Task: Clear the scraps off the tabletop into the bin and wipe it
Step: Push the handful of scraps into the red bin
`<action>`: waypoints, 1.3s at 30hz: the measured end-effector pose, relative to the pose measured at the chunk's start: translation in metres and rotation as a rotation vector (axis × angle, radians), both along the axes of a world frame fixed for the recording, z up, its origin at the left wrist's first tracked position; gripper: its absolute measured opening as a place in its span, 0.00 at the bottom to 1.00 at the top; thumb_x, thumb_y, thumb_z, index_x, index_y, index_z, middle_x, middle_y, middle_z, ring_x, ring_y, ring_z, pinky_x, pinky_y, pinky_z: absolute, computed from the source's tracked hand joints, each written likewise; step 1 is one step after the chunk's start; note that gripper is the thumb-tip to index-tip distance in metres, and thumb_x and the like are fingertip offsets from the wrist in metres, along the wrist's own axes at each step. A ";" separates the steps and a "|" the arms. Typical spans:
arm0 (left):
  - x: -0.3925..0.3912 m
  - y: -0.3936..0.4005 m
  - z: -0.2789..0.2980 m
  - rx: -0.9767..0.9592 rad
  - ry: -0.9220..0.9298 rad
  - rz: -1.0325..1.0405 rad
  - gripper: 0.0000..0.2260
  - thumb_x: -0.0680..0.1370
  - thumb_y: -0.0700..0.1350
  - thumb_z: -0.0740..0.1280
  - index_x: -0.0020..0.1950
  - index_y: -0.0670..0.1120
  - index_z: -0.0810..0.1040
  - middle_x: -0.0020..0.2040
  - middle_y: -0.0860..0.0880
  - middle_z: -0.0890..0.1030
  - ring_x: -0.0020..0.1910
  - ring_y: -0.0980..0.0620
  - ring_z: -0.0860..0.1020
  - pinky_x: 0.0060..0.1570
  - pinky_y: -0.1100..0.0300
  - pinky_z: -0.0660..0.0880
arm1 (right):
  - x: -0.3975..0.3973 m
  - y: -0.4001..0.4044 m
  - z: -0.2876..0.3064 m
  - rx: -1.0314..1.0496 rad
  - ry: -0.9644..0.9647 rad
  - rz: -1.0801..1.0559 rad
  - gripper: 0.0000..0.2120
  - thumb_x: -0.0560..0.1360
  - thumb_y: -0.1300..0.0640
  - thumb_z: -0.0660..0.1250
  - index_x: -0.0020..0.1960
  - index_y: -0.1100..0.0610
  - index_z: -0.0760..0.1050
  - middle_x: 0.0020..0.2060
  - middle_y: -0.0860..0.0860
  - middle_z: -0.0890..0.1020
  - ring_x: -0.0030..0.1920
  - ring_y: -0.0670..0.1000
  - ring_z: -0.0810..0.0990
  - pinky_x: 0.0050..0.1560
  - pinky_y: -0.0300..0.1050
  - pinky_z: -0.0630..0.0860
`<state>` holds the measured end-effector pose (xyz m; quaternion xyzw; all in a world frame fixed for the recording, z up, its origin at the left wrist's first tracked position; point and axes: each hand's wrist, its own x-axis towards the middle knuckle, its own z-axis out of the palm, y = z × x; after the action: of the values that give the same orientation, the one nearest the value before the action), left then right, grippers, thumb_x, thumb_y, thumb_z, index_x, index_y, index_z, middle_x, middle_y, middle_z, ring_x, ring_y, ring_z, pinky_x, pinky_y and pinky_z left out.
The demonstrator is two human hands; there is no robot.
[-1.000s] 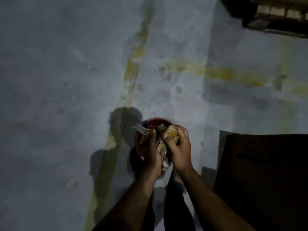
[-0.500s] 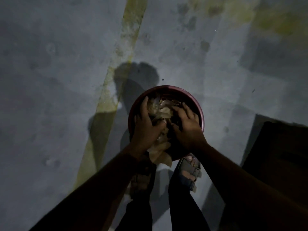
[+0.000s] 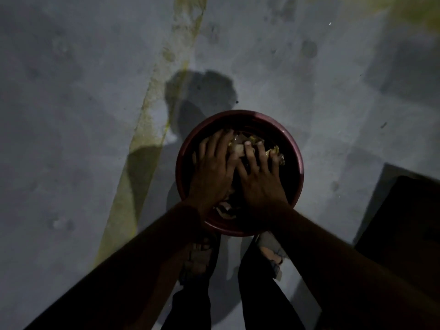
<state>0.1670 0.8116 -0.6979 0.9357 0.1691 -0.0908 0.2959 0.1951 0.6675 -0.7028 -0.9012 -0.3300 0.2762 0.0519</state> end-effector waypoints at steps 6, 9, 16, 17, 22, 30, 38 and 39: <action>-0.014 -0.008 -0.022 -0.072 0.225 -0.119 0.32 0.79 0.67 0.45 0.82 0.59 0.49 0.83 0.56 0.48 0.81 0.53 0.43 0.77 0.44 0.42 | 0.005 0.002 -0.031 -0.075 -0.011 0.060 0.36 0.79 0.38 0.47 0.83 0.51 0.48 0.82 0.58 0.48 0.81 0.64 0.44 0.75 0.62 0.33; -0.018 -0.003 -0.031 0.116 0.207 -0.243 0.30 0.81 0.65 0.44 0.82 0.58 0.55 0.83 0.53 0.51 0.81 0.47 0.47 0.78 0.40 0.49 | 0.015 0.001 -0.036 -0.056 0.023 0.051 0.37 0.79 0.37 0.48 0.83 0.54 0.51 0.82 0.57 0.50 0.82 0.62 0.45 0.76 0.59 0.31; -0.004 -0.006 -0.020 0.005 0.142 -0.053 0.28 0.80 0.63 0.45 0.75 0.58 0.70 0.78 0.52 0.64 0.76 0.46 0.59 0.72 0.39 0.57 | 0.023 0.002 0.006 0.109 0.352 -0.089 0.53 0.68 0.30 0.64 0.83 0.52 0.47 0.83 0.53 0.46 0.81 0.56 0.39 0.78 0.61 0.37; -0.005 -0.006 -0.018 -0.024 0.135 -0.039 0.28 0.80 0.64 0.45 0.75 0.58 0.69 0.79 0.53 0.64 0.77 0.47 0.58 0.72 0.39 0.56 | 0.021 0.001 0.011 0.103 0.383 -0.090 0.56 0.64 0.27 0.61 0.83 0.52 0.47 0.83 0.52 0.46 0.81 0.55 0.38 0.79 0.61 0.38; -0.018 -0.006 -0.003 0.059 0.077 -0.135 0.27 0.81 0.63 0.46 0.79 0.58 0.63 0.81 0.54 0.59 0.80 0.48 0.53 0.74 0.40 0.51 | 0.002 -0.007 0.012 0.024 0.165 -0.042 0.48 0.75 0.35 0.66 0.83 0.52 0.45 0.83 0.54 0.44 0.81 0.57 0.38 0.78 0.63 0.38; -0.055 0.013 0.063 0.212 0.115 -0.181 0.30 0.81 0.64 0.48 0.82 0.54 0.58 0.83 0.49 0.56 0.82 0.45 0.51 0.75 0.39 0.53 | -0.014 -0.012 0.069 -0.016 0.020 -0.169 0.44 0.74 0.39 0.70 0.82 0.49 0.53 0.81 0.62 0.52 0.80 0.66 0.49 0.75 0.72 0.51; -0.072 0.020 0.225 0.261 0.183 -0.257 0.31 0.81 0.63 0.52 0.82 0.52 0.56 0.82 0.46 0.57 0.80 0.42 0.55 0.72 0.38 0.59 | -0.024 -0.021 0.239 -0.033 0.046 -0.261 0.41 0.76 0.40 0.66 0.82 0.49 0.51 0.82 0.61 0.47 0.81 0.65 0.45 0.76 0.72 0.48; -0.071 0.017 0.249 0.243 0.194 -0.270 0.32 0.81 0.64 0.52 0.82 0.52 0.54 0.83 0.46 0.55 0.81 0.43 0.54 0.73 0.37 0.58 | -0.025 -0.022 0.263 -0.028 0.033 -0.280 0.42 0.76 0.41 0.66 0.82 0.49 0.50 0.82 0.60 0.46 0.81 0.65 0.44 0.76 0.71 0.47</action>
<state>0.0962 0.8291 -0.4492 0.9656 0.0793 -0.1981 0.1485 0.1704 0.6452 -0.4402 -0.9344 -0.1960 0.2858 0.0827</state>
